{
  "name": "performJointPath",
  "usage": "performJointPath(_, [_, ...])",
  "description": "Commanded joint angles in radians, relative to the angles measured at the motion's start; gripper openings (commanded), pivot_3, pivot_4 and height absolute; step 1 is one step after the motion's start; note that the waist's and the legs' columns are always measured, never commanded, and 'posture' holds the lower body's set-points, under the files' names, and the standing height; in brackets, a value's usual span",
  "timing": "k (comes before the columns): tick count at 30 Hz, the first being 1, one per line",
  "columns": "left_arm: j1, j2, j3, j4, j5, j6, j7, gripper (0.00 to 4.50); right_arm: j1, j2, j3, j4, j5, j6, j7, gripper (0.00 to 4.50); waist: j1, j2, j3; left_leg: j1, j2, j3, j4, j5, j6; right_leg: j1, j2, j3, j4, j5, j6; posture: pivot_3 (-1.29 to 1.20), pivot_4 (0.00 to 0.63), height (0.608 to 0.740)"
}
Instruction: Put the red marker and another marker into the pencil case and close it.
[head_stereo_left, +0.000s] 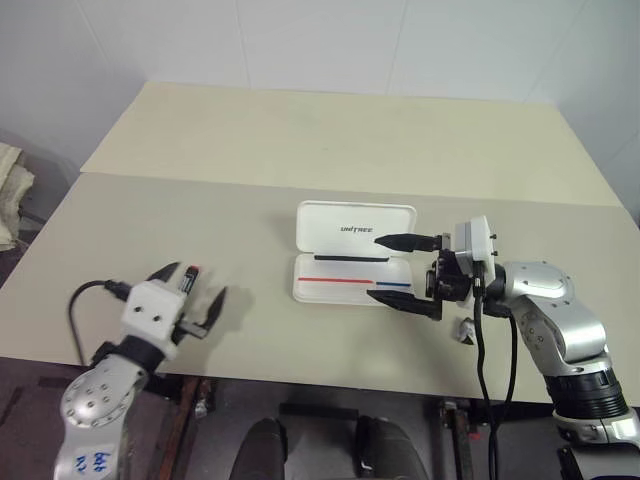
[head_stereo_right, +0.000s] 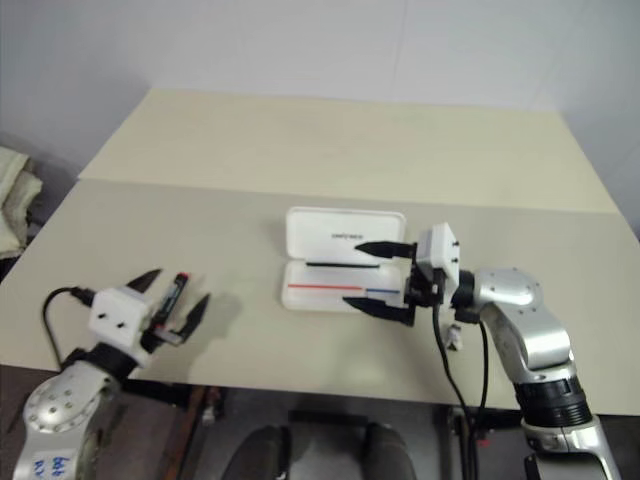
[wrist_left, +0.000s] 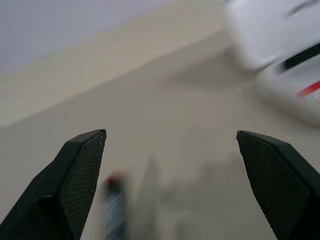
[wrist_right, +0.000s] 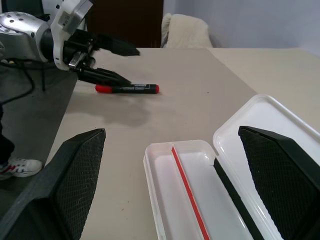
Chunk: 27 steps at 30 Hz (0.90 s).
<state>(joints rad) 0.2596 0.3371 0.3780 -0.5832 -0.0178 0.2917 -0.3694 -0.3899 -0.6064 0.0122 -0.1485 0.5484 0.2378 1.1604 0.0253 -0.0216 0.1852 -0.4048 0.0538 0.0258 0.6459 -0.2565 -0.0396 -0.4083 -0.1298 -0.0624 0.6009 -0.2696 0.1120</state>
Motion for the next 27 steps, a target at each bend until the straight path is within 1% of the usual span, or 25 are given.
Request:
performJointPath(1, [0.026, -0.004, 0.068, -0.038, 0.007, 0.019, 0.059, 4.47, -0.024, 0.002, -0.007, -0.001, 0.001, -0.017, 0.018, 4.5, 0.0, 0.0, 0.0, 0.0, 0.0, 0.0, 0.0, 0.0, 0.0, 0.0, 0.0, 0.0, -0.001, 0.0, -0.001, 0.0, 0.15, 0.74])
performJointPath(3, [0.033, -0.012, 0.083, -0.034, 0.0, 0.03, 0.08, 4.47, -0.026, 0.001, -0.009, 0.0, 0.002, -0.016, 0.022, 4.5, 0.0, 0.0, 0.0, -0.001, 0.0, 0.001, 0.0, 0.0, 0.0, 0.001, 0.0, 0.0, -0.005, 0.001, -0.003, 0.0, 0.15, 0.74])
performJointPath(7, [0.017, -0.009, 0.037, 0.024, -0.005, 0.103, 0.088, 4.47, -0.024, -0.007, -0.011, -0.01, 0.004, -0.005, 0.026, 4.5, -0.001, 0.0, 0.0, -0.001, 0.001, 0.003, 0.0, 0.0, 0.0, 0.0, 0.0, 0.001, -0.006, 0.002, -0.004, 0.0, 0.15, 0.74])
performJointPath(14, [-0.031, -0.012, 0.002, 0.118, -0.042, 0.112, 0.086, 4.47, -0.013, -0.038, -0.026, -0.03, 0.011, 0.011, 0.037, 4.5, -0.001, 0.0, 0.0, -0.001, 0.005, 0.004, 0.0, -0.001, -0.001, 0.0, 0.004, 0.001, -0.006, 0.004, -0.002, 0.0, 0.15, 0.74])
performJointPath(18, [-0.09, 0.012, -0.016, 0.21, -0.05, 0.093, 0.073, 4.47, -0.015, -0.089, -0.061, -0.022, 0.024, 0.011, 0.066, 4.5, 0.001, 0.0, 0.0, -0.001, 0.007, 0.005, 0.0, -0.002, -0.002, -0.001, 0.006, 0.001, -0.006, 0.004, -0.003, 0.0, 0.15, 0.74])
performJointPath(22, [-0.113, 0.012, -0.019, 0.262, -0.077, 0.077, 0.059, 4.47, -0.012, -0.112, -0.067, -0.034, 0.031, 0.018, 0.075, 4.5, 0.001, 0.0, 0.0, 0.0, 0.009, 0.005, 0.0, -0.002, -0.002, 0.0, 0.008, 0.001, -0.007, 0.005, -0.004, 0.0, 0.15, 0.74])
performJointPath(25, [-0.117, 0.004, -0.026, 0.283, -0.091, 0.07, 0.054, 3.83, -0.01, -0.117, -0.076, -0.046, 0.032, 0.024, 0.072, 4.5, 0.001, 0.0, 0.0, 0.0, 0.011, 0.006, 0.001, -0.002, -0.003, -0.001, 0.01, 0.002, -0.007, 0.005, -0.007, 0.0, 0.15, 0.74])
performJointPath(27, [-0.114, 0.001, -0.035, 0.284, -0.101, 0.07, 0.05, 3.19, -0.008, -0.119, -0.081, -0.056, 0.034, 0.028, 0.069, 4.5, 0.001, 0.0, 0.0, 0.001, 0.011, 0.006, 0.001, -0.002, -0.003, 0.0, 0.01, 0.003, -0.007, 0.005, -0.009, 0.0, 0.15, 0.74])
